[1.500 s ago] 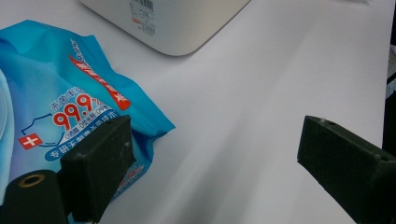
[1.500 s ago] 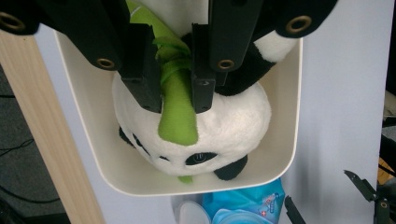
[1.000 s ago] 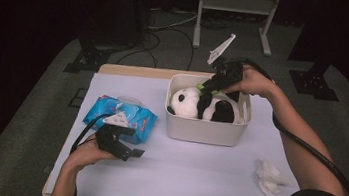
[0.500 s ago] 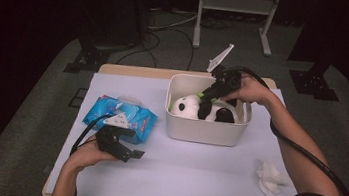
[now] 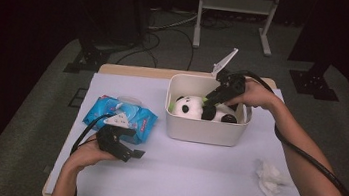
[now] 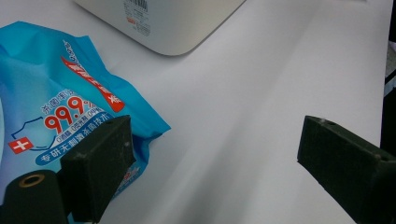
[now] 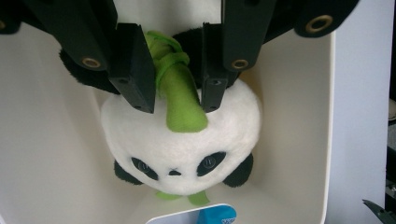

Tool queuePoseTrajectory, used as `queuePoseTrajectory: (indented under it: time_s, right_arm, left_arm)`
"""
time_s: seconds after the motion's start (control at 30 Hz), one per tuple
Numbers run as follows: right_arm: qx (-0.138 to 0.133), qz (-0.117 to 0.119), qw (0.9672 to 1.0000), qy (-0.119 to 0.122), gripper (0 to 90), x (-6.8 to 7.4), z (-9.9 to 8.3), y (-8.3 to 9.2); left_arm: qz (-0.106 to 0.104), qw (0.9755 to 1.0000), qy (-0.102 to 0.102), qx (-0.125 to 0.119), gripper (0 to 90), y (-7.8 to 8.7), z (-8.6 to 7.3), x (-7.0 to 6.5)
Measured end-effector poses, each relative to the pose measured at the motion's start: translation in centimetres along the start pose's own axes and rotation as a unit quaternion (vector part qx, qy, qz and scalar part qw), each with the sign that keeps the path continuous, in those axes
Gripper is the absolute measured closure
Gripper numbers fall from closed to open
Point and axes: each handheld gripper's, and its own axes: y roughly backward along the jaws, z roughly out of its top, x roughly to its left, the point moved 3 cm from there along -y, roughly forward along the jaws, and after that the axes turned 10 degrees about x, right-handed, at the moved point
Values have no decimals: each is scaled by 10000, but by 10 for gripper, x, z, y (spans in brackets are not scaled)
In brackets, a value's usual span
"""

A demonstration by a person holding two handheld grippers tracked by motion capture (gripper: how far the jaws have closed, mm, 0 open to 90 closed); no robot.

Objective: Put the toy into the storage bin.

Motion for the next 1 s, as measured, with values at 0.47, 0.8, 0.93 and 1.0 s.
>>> queuePoseTrajectory:
  time_s: [0.47, 0.8, 0.93, 1.0]
  right_arm:
    - [-188, 4, 9998, 30, 629, 9, -4, 20]
    - [-365, -59, 9993, -99, 611, 13, -17, 35]
    - [-449, -73, 9989, -138, 604, 15, -22, 40]
    - [-465, -99, 9987, -158, 603, 17, -24, 43]
  left_arm:
    - [29, 10000, 31, -26, 101, 4, -3, -1]
    - [-12, 10000, -1, -66, 101, 4, -1, -3]
    - [5, 10000, -30, -86, 101, 5, 1, -3]
    - [17, 10000, -46, -56, 101, 5, 1, -3]
